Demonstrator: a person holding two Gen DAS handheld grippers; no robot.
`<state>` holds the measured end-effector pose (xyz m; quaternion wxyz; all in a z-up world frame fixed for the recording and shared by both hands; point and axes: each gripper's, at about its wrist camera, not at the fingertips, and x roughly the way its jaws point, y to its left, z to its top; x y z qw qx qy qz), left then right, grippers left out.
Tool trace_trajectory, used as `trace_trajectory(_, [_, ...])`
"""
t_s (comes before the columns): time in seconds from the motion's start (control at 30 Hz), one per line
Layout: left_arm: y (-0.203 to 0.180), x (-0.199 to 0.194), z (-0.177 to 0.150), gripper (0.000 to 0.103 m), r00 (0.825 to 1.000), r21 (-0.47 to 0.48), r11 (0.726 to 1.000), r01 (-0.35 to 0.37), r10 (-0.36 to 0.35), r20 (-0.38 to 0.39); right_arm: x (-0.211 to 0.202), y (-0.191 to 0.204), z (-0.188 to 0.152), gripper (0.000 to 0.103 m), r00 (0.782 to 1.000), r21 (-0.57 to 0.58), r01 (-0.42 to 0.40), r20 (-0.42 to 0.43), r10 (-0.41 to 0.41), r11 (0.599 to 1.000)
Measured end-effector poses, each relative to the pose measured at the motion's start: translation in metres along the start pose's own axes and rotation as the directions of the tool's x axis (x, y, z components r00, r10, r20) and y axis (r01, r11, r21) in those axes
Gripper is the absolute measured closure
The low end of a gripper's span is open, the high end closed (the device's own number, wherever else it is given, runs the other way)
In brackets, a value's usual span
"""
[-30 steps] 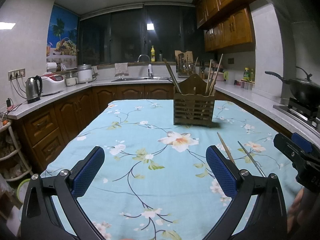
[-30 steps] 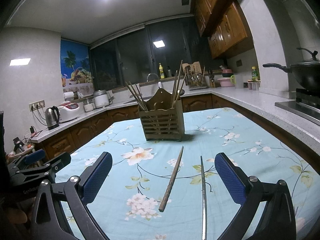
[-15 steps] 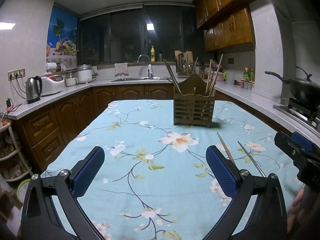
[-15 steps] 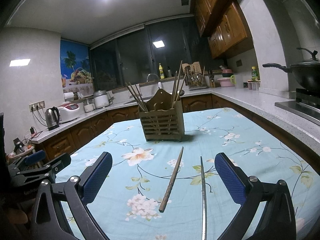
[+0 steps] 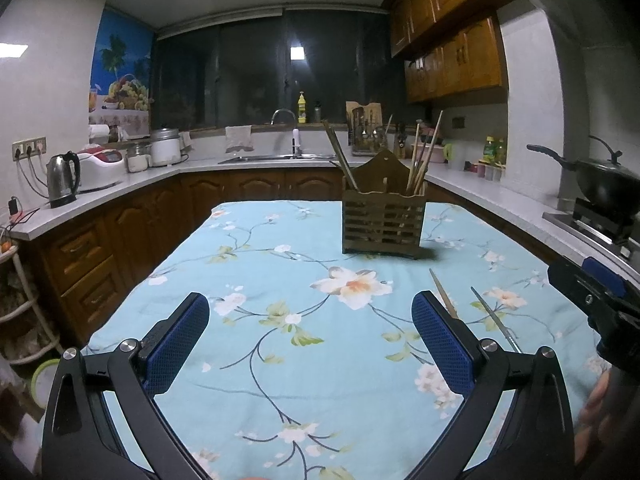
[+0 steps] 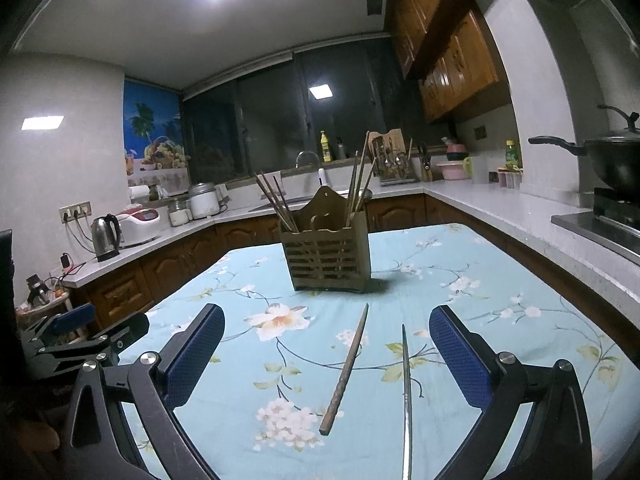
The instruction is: Organize utensils
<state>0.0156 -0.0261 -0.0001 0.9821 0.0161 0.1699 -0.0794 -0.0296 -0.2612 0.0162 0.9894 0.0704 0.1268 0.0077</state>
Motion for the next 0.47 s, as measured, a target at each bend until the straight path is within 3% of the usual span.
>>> trace_trajectory(0.47, [0.0012,0.0021,0.0029,0.0,1.0,0.005,1.0,0.01,-0.01,-0.006,0.0007,0.0011,0.001,0.0,1.0,0.001,0.0,-0.007,0.0,1.0])
